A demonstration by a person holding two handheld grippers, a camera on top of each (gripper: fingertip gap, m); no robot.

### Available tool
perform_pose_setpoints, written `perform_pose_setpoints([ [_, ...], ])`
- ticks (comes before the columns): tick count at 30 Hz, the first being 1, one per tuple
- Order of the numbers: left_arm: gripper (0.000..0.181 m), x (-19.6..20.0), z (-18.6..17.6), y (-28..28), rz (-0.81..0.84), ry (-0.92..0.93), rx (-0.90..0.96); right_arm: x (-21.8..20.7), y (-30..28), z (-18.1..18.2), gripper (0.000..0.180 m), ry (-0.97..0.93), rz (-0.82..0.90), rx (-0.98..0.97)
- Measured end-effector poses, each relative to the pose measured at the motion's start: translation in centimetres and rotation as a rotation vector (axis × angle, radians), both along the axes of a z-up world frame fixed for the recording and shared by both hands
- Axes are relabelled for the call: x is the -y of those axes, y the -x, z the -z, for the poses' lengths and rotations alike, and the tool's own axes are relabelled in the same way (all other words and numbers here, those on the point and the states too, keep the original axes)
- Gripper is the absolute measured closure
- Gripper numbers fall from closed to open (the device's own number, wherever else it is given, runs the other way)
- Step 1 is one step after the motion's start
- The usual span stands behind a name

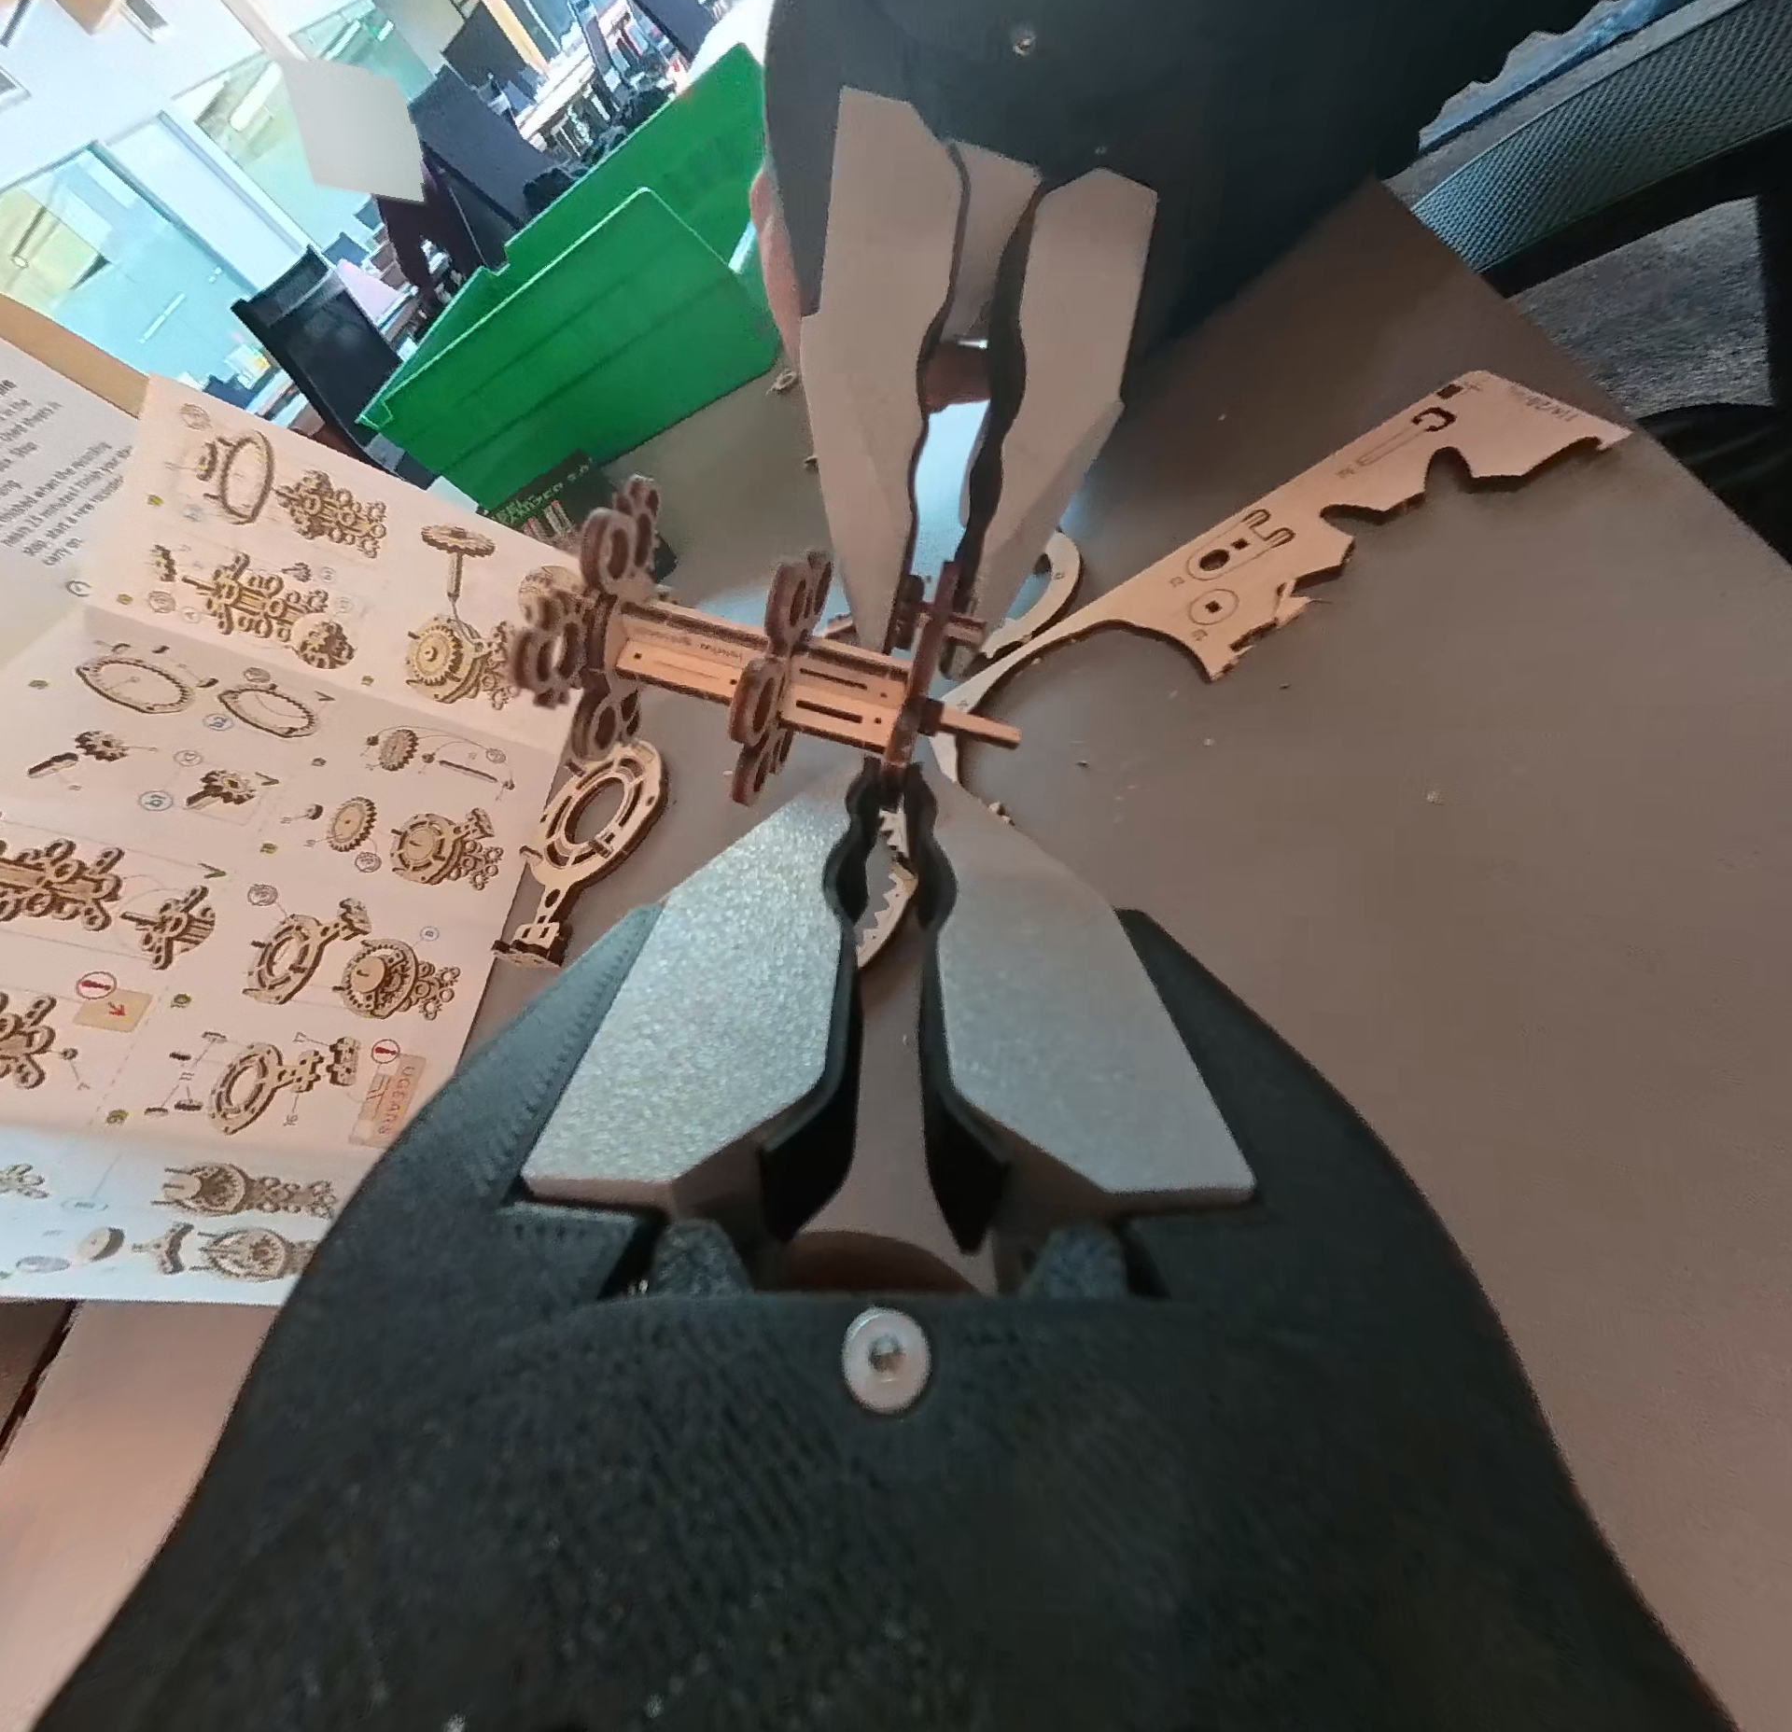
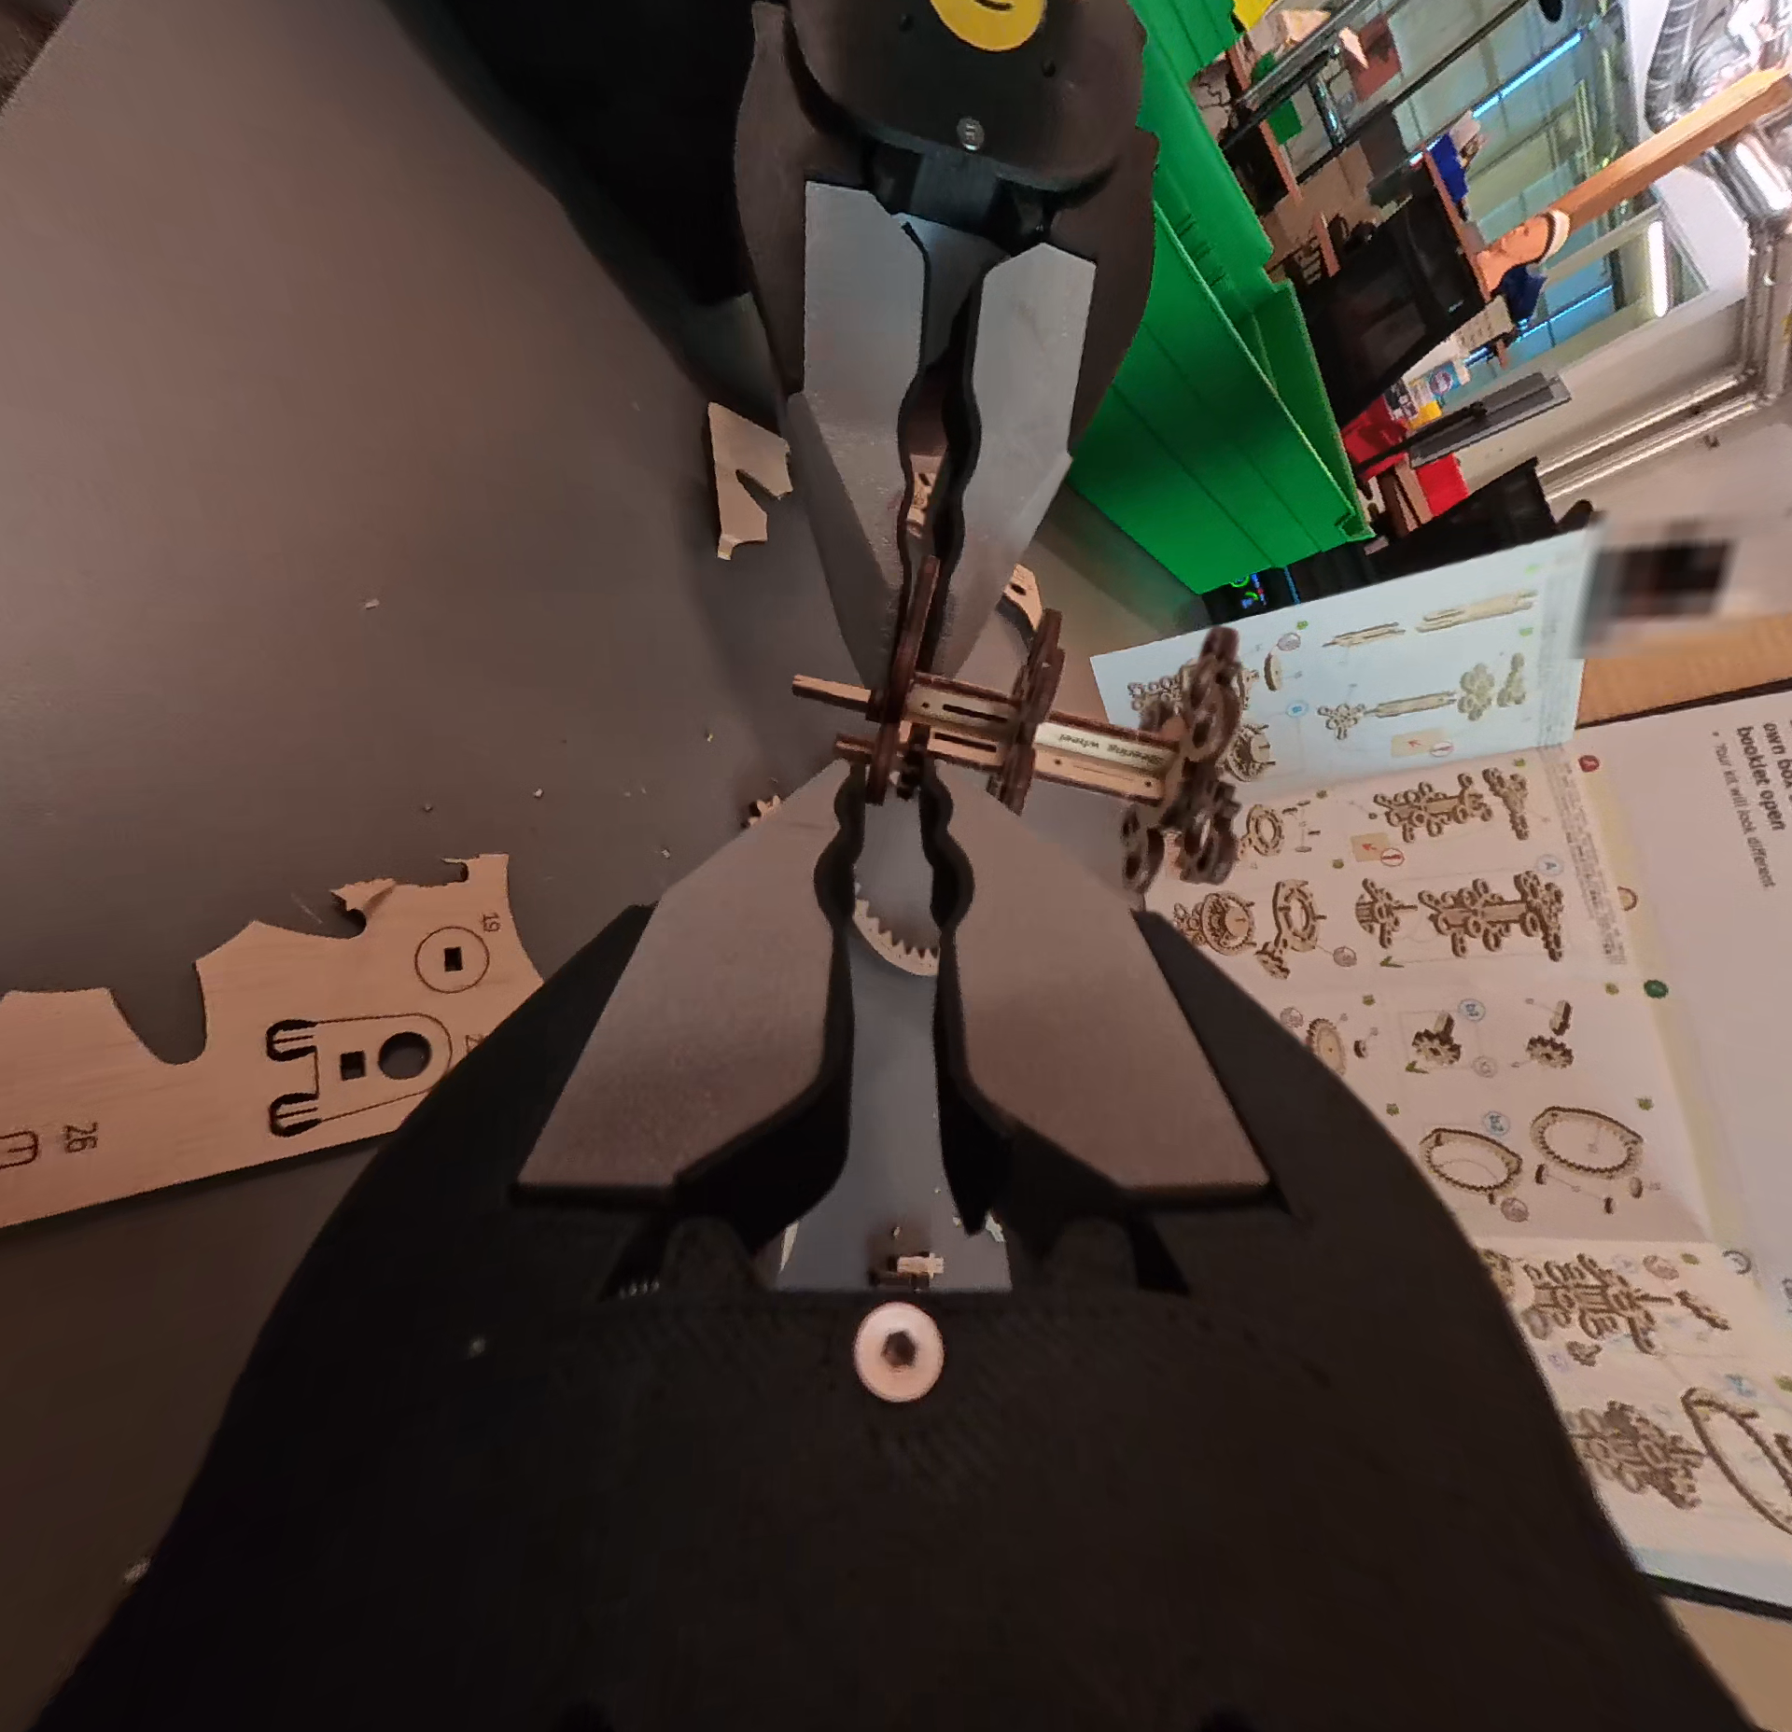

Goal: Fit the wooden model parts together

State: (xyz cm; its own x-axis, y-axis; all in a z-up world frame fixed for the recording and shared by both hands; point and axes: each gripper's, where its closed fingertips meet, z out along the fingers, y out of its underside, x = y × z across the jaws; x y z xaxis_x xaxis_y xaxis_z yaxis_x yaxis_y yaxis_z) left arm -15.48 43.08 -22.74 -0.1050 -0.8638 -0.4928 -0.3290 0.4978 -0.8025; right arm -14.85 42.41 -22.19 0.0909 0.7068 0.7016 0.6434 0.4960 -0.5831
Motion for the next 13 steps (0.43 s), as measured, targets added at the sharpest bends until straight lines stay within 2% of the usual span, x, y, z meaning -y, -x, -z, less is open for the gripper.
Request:
perform_pose_setpoints([
  [4, 0.179, -0.3, 0.2, 0.0, -0.018, 0.008, -0.011, -0.2, 0.0, 0.1, 0.173, -0.001, 0.013, 0.011],
  [13, 0.175, -3.1, 0.3, 0.2, -0.190, -0.001, -0.018, -2.9, -1.2, 1.1, 0.174, 0.077, 0.160, 0.000],
])
